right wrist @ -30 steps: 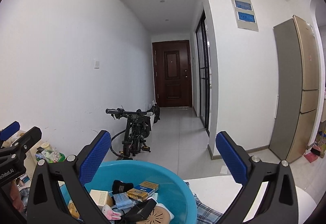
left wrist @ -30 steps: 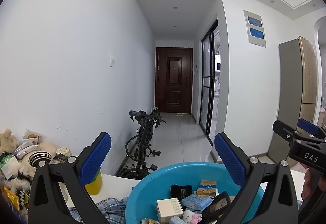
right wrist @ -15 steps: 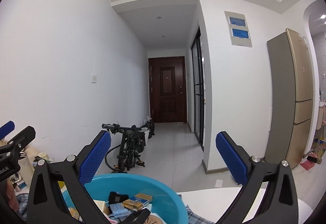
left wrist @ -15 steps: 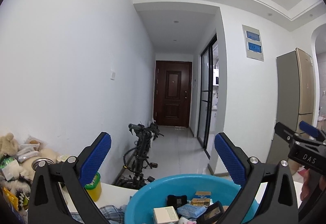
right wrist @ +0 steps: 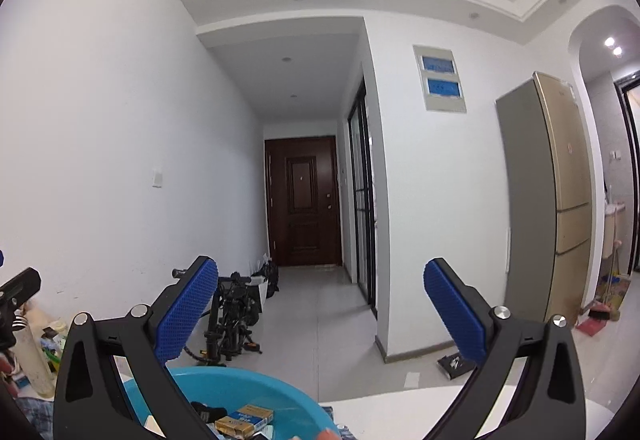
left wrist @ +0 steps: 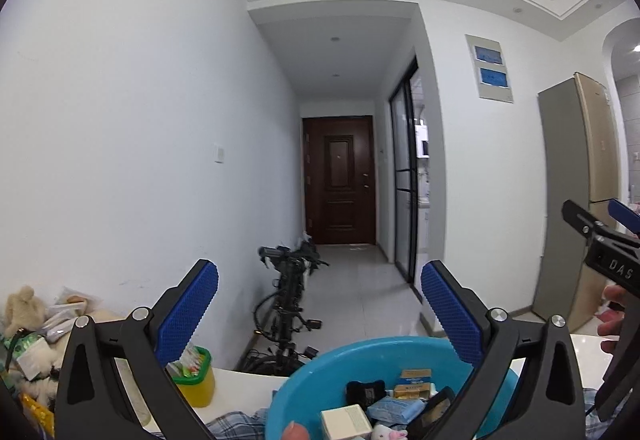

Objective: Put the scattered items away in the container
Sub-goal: 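Withdraw both tools from the basin toward the items on the checked cloth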

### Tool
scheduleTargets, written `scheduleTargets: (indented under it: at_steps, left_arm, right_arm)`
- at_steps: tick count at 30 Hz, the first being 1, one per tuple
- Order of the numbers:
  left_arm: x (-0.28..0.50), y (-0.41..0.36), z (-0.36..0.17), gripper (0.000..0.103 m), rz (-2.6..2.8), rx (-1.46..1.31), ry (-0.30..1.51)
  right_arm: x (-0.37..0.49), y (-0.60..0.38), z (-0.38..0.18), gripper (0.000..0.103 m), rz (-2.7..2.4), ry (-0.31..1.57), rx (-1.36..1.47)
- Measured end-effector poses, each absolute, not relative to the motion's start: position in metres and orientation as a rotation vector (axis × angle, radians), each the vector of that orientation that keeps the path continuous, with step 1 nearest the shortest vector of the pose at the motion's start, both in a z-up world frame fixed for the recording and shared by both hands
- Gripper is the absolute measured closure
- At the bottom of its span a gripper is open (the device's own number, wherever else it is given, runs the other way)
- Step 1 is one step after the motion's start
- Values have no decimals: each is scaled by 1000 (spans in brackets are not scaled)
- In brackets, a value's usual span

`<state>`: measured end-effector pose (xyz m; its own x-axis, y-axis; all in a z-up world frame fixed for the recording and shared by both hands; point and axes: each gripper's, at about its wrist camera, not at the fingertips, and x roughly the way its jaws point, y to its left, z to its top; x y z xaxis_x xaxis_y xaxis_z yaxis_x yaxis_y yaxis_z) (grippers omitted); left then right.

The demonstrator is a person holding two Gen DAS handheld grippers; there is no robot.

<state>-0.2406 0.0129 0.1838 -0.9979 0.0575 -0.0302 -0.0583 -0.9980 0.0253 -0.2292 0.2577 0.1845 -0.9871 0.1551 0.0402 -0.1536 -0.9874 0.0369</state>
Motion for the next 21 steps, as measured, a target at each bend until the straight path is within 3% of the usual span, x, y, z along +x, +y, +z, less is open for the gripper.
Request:
scheduleTargets:
  at_steps: [9, 21]
  left_arm:
    - [-240, 16, 186, 0, 3057, -111, 31]
    - [-187, 37, 190, 0, 2989, -109, 177]
  right_arm:
    - [-223, 244, 185, 0, 3043, -11, 11]
    - [-183, 235, 192, 0, 3077, -118, -56]
